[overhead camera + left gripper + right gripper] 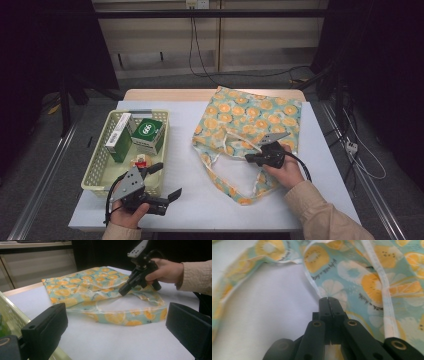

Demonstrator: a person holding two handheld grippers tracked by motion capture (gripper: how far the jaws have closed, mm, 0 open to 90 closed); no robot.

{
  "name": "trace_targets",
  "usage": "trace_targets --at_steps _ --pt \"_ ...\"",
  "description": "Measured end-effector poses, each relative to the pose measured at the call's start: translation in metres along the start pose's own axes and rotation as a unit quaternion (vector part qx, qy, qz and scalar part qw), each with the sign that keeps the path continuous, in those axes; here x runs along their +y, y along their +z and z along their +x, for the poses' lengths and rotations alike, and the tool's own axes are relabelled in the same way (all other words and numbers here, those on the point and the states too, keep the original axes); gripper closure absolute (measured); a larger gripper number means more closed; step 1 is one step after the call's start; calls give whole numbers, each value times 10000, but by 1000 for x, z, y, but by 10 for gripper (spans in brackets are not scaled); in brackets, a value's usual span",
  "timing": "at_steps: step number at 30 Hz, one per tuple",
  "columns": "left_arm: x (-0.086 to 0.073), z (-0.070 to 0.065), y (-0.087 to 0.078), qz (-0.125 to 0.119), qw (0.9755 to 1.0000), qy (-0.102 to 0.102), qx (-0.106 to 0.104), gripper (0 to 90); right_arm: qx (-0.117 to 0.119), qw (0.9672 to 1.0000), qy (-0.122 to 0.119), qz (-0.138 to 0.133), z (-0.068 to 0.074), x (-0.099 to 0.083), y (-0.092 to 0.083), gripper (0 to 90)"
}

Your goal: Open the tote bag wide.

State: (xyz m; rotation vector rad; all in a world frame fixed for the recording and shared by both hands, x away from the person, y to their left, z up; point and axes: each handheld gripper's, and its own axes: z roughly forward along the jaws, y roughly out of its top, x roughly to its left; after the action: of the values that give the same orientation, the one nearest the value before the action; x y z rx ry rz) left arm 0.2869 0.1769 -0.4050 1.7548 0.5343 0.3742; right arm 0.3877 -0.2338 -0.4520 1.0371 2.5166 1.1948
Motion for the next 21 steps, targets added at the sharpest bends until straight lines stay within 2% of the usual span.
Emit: trace_targets --at_steps 2,6,9,12,15,16,18,21 --pt "0 0 0 -9 10000 -9 -2 34 131 9999 -38 -52 8 3 -2 900" --pt "1 -1 0 -15 10000 18 -1 34 602 9980 92 -185 25 12 -3 900" --pt "1 -1 1 -13 10000 32 -8 34 743 9966 153 -332 30 21 -5 900" --pt "1 -1 1 -18 10000 3 -25 34 616 9967 191 -487 23 30 -9 900" --pt "0 -1 1 -14 10000 -16 -26 34 506 9960 443 -595 7 36 -13 900" --pt "0 -1 1 -5 10000 -3 -27 34 403 9955 525 -679 0 37 -15 900" --pt "0 -1 1 -6 10000 -11 -28 34 166 9968 503 -594 -11 38 -15 900" --pt "0 0 1 11 10000 7 -24 34 114 9954 708 -637 -27 36 -12 900"
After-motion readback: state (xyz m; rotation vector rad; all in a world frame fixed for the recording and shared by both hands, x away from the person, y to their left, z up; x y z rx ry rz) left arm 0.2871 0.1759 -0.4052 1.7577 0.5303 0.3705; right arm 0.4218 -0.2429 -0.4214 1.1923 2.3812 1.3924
